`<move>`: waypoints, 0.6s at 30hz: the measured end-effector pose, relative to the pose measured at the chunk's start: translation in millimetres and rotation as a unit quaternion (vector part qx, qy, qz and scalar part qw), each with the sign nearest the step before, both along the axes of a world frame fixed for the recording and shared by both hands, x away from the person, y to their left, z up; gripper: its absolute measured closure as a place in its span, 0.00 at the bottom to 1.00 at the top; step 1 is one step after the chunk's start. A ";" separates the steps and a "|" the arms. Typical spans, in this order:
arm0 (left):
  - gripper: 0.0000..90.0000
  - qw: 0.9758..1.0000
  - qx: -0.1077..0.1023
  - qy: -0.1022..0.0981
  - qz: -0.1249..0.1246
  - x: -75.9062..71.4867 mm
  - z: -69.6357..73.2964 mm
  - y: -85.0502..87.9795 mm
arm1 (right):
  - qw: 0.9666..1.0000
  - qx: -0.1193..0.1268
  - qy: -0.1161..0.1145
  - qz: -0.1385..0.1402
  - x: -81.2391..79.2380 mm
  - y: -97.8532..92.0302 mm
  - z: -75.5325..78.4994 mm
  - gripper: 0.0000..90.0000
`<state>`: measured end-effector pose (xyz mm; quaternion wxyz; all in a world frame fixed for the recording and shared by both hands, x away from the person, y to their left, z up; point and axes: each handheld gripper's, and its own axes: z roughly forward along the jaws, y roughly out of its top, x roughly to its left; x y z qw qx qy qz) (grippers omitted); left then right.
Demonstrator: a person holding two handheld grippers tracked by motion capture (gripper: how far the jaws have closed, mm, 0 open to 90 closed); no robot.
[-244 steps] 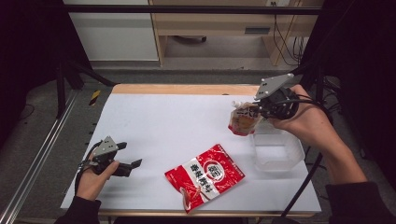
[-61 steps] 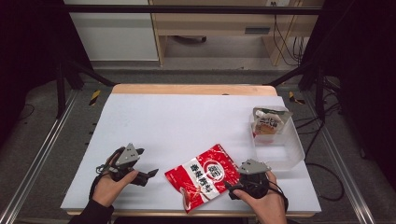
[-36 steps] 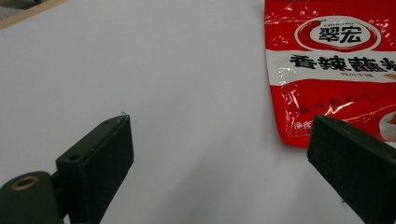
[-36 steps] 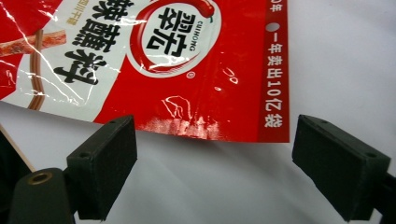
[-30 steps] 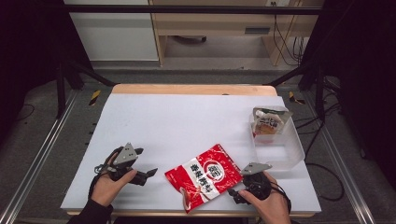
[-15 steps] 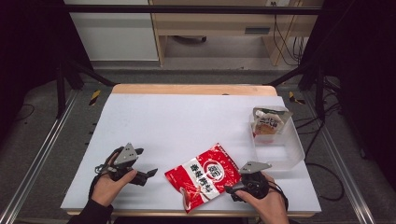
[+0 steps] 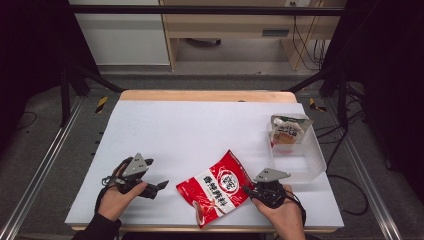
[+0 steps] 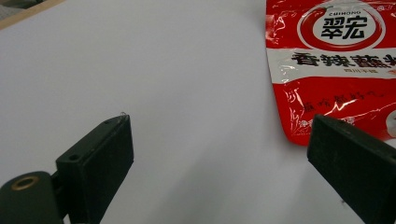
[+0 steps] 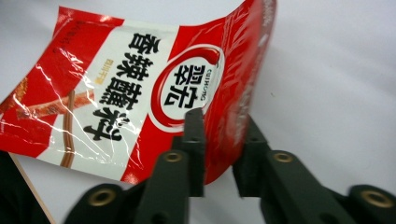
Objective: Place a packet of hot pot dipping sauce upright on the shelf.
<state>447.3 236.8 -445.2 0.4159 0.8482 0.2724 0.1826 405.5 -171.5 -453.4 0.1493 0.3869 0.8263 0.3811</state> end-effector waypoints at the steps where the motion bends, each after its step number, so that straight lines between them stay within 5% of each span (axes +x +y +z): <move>1: 0.08 1.000 -0.001 -0.002 0.001 -0.1 0.2 0.1 | 1.000 0.002 -0.003 0.002 0.0 0.6 0.6 0.91; 8: 0.08 1.000 0.002 -0.006 0.005 -0.2 1.0 0.9 | 0.999 -0.007 -0.044 0.007 3.6 13.2 14.2 1.00; 18: 0.08 1.000 -0.011 -0.010 0.015 1.8 3.9 4.6 | 0.995 -0.039 -0.082 0.040 34.0 38.9 33.7 1.00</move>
